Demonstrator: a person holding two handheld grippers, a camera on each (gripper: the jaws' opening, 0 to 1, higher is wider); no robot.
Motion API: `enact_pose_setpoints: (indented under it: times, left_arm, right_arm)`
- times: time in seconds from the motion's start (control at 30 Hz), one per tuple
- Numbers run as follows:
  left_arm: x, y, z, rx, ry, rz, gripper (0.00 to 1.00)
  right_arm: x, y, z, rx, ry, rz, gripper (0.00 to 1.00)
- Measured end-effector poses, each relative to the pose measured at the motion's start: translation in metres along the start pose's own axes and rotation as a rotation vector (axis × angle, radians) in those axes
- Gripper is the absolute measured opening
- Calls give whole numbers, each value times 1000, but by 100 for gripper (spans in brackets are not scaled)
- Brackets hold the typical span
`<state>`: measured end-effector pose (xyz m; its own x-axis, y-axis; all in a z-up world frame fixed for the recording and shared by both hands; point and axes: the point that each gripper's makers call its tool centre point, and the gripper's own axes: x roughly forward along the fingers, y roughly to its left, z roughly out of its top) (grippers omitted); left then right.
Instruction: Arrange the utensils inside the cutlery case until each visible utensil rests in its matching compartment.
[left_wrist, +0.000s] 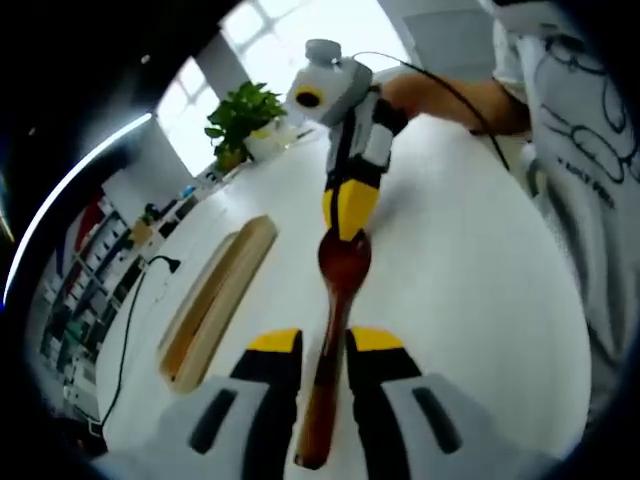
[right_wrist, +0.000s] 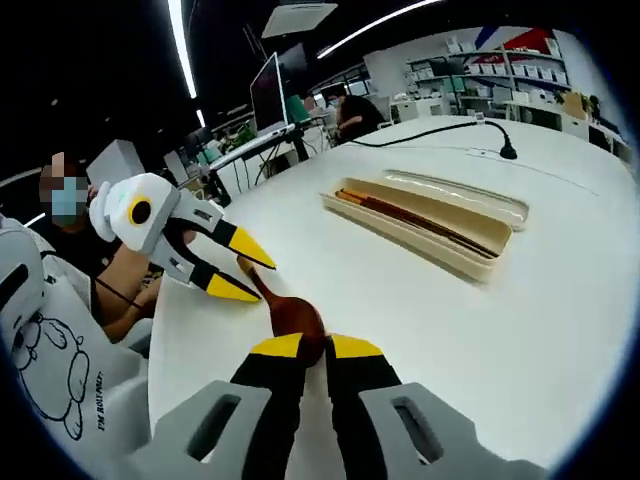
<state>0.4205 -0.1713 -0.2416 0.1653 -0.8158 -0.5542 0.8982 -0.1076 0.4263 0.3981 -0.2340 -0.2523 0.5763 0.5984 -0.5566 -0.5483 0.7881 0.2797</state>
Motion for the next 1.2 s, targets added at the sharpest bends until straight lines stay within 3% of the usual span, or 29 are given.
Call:
enact_pose_setpoints:
  times: [0.1, 0.17, 0.23, 0.33, 0.57, 0.7, 0.87, 1.1, 1.2]
  left_arm:
    - [2, 2, 0, 5, 9, -6, 19]
    - [3, 2, 0, 20, 17, -15, 19]
    - [4, 1, 1, 34, 27, -29, 18]
    - [5, 0, 1, 41, 55, -62, 16]
    - [8, 0, 1, 37, 106, -174, 15]
    - [10, -5, -1, -38, 155, -280, 9]
    - [13, -2, 0, 35, 221, -346, 12]
    - [13, -10, -2, -10, 333, -471, 7]
    - [19, -17, 4, -40, 369, -476, 7]
  right_arm:
    - [-3, -1, 1, -71, -16, -31, 20]
    - [-9, -5, 9, -124, -66, -62, 25]
    - [-20, -6, 9, -139, -76, -82, 24]
    - [-38, -6, 17, -140, -167, -109, 23]
    - [-75, -8, 4, -71, -269, -146, 21]
    - [-92, -5, -8, -18, -308, -124, 20]
    - [-103, -2, -18, 26, -343, -129, 19]
    - [-113, -3, -20, 52, -388, -141, 19]
    - [-116, -3, -22, 53, -400, -149, 15]
